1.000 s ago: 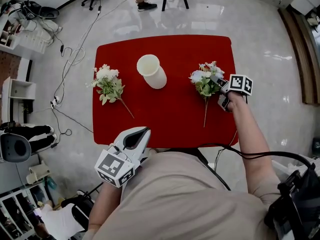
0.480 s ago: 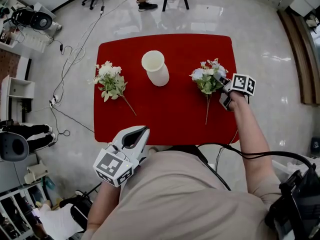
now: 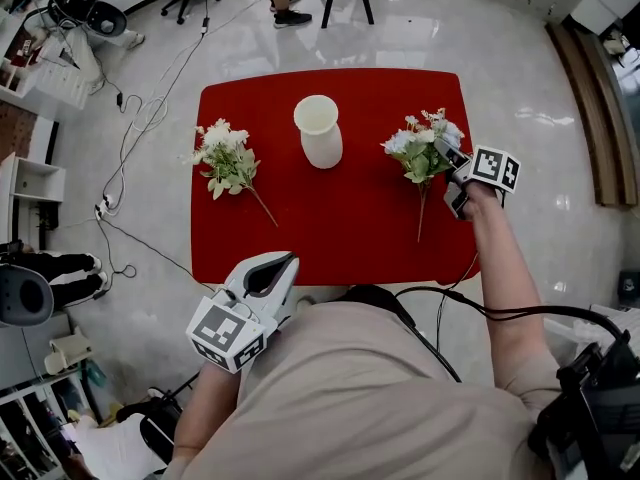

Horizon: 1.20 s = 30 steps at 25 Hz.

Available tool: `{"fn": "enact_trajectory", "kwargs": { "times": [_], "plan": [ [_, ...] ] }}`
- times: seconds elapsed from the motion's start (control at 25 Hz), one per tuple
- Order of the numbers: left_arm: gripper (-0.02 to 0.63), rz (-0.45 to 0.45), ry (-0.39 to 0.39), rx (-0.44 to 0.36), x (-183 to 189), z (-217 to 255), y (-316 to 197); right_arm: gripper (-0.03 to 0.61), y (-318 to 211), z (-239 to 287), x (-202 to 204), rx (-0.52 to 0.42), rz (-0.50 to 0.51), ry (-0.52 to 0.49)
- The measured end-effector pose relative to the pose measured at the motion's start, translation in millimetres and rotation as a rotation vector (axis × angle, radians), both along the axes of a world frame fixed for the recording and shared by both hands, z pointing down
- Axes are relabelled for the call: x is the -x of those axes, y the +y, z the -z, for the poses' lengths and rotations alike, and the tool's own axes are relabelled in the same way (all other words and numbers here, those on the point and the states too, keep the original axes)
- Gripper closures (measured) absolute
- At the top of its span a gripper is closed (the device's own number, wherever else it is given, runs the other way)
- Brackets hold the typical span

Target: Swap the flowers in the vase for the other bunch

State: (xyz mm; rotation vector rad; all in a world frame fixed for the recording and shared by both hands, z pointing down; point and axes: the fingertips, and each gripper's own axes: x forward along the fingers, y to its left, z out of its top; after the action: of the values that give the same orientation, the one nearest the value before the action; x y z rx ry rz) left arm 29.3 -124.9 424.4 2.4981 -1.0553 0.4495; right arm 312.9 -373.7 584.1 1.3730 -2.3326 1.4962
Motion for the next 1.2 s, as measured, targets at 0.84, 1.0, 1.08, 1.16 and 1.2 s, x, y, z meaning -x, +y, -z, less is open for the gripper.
{"fn": "enact_trajectory", "kwargs": {
  "times": [0.84, 1.0, 1.08, 1.16, 1.2],
  "plan": [
    [0.607, -0.027, 0.065, -0.041, 41, 16, 51, 0.529, 33, 198, 18, -0.422, -0.073, 0.086],
    [0.607, -0.021, 0.074, -0.047, 51, 15, 62, 0.529, 43, 238, 33, -0.510, -0.072, 0.079],
    [0.607, -0.018, 0.078, -0.052, 54, 16, 68, 0.530, 48, 258, 43, -0.549, -0.062, 0.077],
    [0.607, -0.013, 0.081, -0.057, 59, 17, 73, 0.530, 52, 277, 53, -0.586, -0.051, 0.072],
    [0.607, -0.010, 0.083, -0.059, 61, 18, 75, 0.529, 54, 286, 58, -0.605, -0.047, 0.069]
  ]
}}
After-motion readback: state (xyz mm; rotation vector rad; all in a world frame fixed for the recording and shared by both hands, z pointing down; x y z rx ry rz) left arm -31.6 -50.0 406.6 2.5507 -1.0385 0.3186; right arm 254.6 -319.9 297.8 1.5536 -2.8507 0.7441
